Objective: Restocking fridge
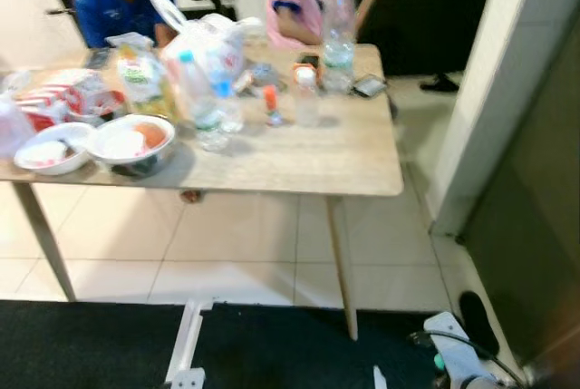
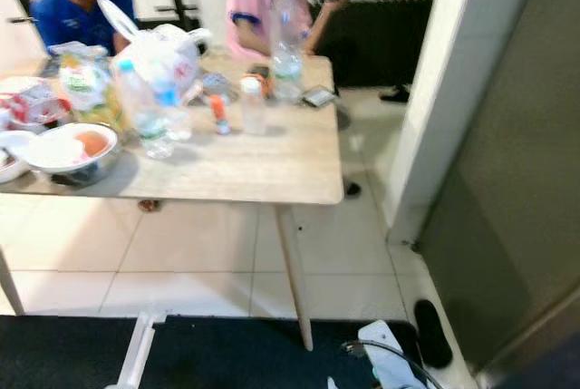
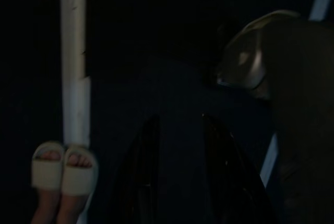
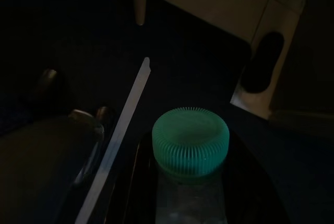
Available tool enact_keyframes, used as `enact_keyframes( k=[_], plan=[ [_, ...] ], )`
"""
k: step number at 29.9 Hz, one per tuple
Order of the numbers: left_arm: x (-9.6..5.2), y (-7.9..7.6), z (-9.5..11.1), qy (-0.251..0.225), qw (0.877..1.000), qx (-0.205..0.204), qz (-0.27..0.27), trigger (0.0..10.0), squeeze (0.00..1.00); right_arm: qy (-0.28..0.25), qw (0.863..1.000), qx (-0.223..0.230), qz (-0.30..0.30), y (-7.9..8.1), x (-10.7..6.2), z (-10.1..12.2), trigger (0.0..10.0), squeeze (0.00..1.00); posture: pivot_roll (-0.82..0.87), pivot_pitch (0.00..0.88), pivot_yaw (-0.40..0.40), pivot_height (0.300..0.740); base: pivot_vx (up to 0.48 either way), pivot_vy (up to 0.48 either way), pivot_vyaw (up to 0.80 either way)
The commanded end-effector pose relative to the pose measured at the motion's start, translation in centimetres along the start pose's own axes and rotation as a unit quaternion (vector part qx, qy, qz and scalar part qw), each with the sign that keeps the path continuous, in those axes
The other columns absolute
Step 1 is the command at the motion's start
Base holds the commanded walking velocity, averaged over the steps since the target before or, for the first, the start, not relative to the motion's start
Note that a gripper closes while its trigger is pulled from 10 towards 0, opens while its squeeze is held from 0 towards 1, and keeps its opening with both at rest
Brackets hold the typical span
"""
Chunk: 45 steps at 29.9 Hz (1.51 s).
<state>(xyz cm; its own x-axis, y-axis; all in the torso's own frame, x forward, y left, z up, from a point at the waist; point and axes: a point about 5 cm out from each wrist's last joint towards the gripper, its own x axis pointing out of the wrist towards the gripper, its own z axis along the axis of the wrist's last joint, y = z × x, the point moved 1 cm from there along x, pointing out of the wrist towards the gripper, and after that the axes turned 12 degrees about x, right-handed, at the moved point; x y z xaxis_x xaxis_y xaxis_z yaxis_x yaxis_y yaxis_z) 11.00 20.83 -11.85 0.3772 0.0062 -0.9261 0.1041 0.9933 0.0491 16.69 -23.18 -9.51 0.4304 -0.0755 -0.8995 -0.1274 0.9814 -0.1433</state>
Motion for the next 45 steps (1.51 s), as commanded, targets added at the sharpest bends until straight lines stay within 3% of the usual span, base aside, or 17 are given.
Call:
enact_keyframes(
  k=[1, 14, 24, 33, 45],
  plan=[
    [0.1, -0.4, 0.8, -0.01, 1.0, 0.002, -0.007, 10.0, 0.0, 0.02, 1.0, 0.002, -0.004, 0.0, -0.1, -1.1, 10.0, 0.0, -0.03, 0.0, 0.02, 0.74, 0.0, -0.39, 0.0],
    [0.0, 0.0, 0.4, -0.005, 1.0, 0.012, -0.008, 10.0, 0.0, 0.037, 0.999, 0.017, -0.009, 0.2, -0.1, -2.1, 10.0, 0.0, -0.02, 0.0, 0.037, 0.74, 0.0, -0.428, 0.0],
    [0.0, 0.4, 0.4, -0.005, 1.0, 0.015, -0.005, 10.0, 0.0, 0.039, 0.999, 0.015, -0.006, 0.4, -0.1, -2.0, 10.0, 0.0, -0.02, 0.0, 0.04, 0.74, 0.0, -0.439, -0.8],
    [0.1, -0.2, 0.5, -0.007, 1.0, 0.008, -0.011, 10.0, 0.0, 0.049, 0.999, 0.01, -0.008, 0.1, -0.2, -2.8, 10.0, 0.0, -0.02, 0.0, 0.031, 0.74, 0.0, -0.433, -0.8],
    [0.1, -0.1, 0.6, -0.014, 1.0, 0.001, -0.007, 10.0, 0.0, 0.043, 0.999, 0.008, -0.007, 0.1, -0.2, -2.6, 10.0, 0.0, -0.02, 0.0, 0.029, 0.74, 0.0, -0.023, -0.73]
  ],
)
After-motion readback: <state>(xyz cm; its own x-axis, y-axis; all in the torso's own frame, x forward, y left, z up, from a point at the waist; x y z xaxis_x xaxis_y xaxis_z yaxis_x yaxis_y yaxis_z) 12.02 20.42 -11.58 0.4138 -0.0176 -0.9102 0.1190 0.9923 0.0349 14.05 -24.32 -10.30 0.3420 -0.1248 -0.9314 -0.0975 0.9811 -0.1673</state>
